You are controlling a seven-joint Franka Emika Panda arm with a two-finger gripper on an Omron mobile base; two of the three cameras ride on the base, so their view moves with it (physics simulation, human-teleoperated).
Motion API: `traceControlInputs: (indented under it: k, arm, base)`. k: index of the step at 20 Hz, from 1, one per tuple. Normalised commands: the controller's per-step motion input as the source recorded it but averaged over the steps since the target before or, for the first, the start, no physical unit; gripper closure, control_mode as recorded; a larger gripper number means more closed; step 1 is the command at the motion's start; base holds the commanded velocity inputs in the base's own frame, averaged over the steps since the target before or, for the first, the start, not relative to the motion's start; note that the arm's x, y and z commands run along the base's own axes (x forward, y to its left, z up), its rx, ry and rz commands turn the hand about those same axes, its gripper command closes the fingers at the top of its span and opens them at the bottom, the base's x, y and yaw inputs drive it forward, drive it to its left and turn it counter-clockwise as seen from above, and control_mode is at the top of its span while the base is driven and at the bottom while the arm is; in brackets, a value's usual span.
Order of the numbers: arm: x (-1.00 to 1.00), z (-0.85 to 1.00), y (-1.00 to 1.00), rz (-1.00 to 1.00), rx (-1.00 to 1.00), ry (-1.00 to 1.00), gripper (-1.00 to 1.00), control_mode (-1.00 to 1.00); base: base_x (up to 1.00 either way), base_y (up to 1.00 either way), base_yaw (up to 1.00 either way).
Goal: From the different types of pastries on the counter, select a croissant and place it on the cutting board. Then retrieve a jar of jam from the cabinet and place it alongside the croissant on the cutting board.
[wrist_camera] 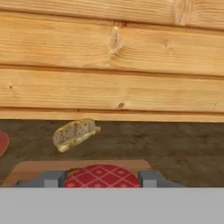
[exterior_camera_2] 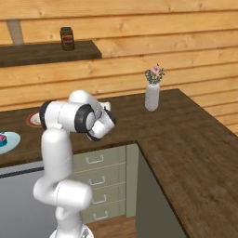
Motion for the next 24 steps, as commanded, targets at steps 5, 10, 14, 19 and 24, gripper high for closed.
traceControlInputs:
  k: [5,10,14,19,24]
  arm:
    - [0.11,-0.09,-0.23,0.07,0.05,-0.03,1.0,-1.0]
    - [0.1,-0.8,0.0,0.1,0.0,-0.22,1.0,-1.0]
    - [0.0,-0.89,0.0,0.18,0.0,-0.4,1.0,-1.0]
    - [-0.23,-0.32,-0.06,0.22,0.26,-0.19,1.0,-1.0]
    - [0.06,-0.48,-0.03,0.15,0.07,-0.02,1.0,-1.0]
  base:
    - [0.0,0.0,0.0]
    - [0.0,0.0,0.0]
    - [0.0,0.0,0.0]
    - [0.0,0.0,0.0]
    - [0.0,0.0,0.0]
